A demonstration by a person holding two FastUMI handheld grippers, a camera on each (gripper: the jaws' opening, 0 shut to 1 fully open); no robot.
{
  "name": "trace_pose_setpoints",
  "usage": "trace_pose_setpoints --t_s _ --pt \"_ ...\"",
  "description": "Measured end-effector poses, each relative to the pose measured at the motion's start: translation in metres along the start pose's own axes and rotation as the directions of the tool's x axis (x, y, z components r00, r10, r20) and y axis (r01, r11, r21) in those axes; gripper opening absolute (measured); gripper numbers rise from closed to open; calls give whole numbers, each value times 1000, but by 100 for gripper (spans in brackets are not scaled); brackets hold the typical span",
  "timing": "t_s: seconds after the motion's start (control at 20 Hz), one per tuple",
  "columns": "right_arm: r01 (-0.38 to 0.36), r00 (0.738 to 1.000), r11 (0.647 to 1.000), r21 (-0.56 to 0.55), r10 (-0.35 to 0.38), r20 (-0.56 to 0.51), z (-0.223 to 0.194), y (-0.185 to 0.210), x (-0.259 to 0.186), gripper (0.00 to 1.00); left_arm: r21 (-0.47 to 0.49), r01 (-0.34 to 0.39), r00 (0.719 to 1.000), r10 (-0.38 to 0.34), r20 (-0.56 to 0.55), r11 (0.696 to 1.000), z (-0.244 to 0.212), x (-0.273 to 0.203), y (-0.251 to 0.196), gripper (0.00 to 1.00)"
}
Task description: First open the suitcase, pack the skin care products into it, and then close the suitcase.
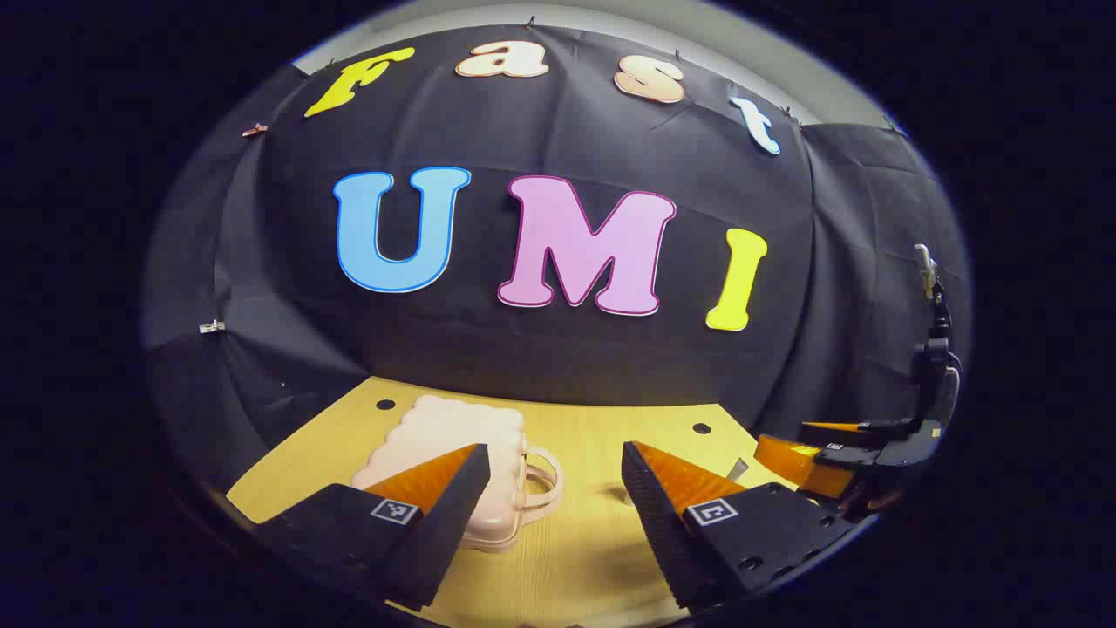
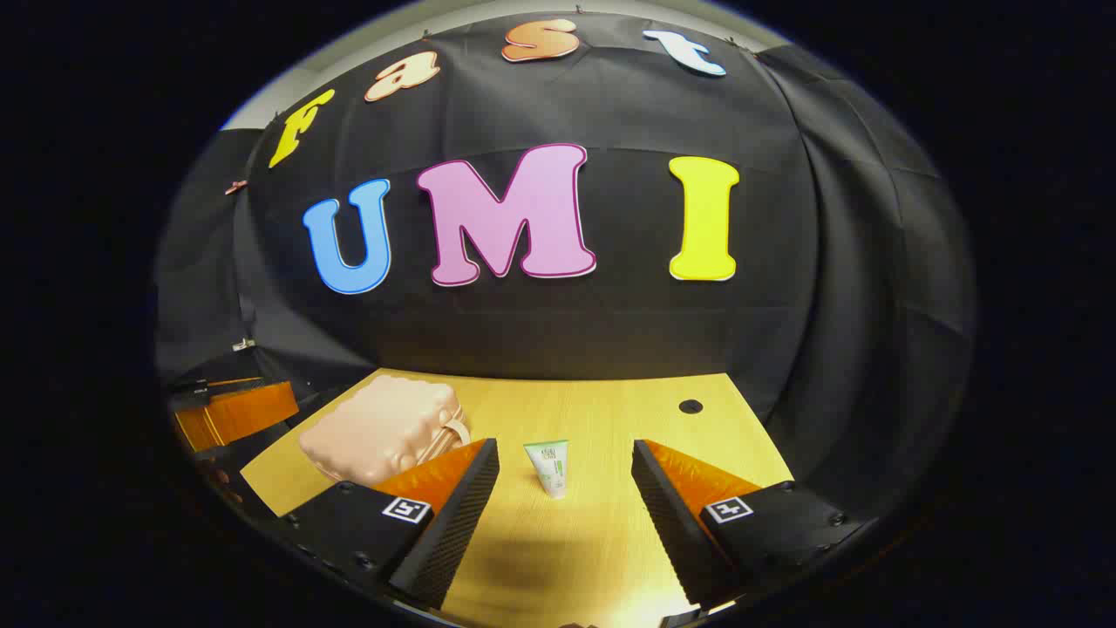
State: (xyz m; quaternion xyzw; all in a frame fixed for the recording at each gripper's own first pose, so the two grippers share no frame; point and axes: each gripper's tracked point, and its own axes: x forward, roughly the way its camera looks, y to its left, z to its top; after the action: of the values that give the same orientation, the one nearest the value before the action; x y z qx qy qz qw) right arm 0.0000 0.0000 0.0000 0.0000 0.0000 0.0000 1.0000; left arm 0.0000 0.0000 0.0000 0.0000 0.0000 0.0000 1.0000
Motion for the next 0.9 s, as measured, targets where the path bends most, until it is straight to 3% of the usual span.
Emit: trace_pose_setpoints --t_s 0.5,0.75,0.9 --pt "60 998 998 -11 -60 16 -2 14 -24 97 21 25 999 -25 -21 999 -11 -9 28 96" --pt "81 996 996 -19 -81 27 -1 16 -31 97 -46 18 997 -21 -71 999 -17 -8 36 96" --pt "95 994 995 -21 -94 48 4 15 -35 97 -35 32 998 -34 -56 999 -15 -8 34 96"
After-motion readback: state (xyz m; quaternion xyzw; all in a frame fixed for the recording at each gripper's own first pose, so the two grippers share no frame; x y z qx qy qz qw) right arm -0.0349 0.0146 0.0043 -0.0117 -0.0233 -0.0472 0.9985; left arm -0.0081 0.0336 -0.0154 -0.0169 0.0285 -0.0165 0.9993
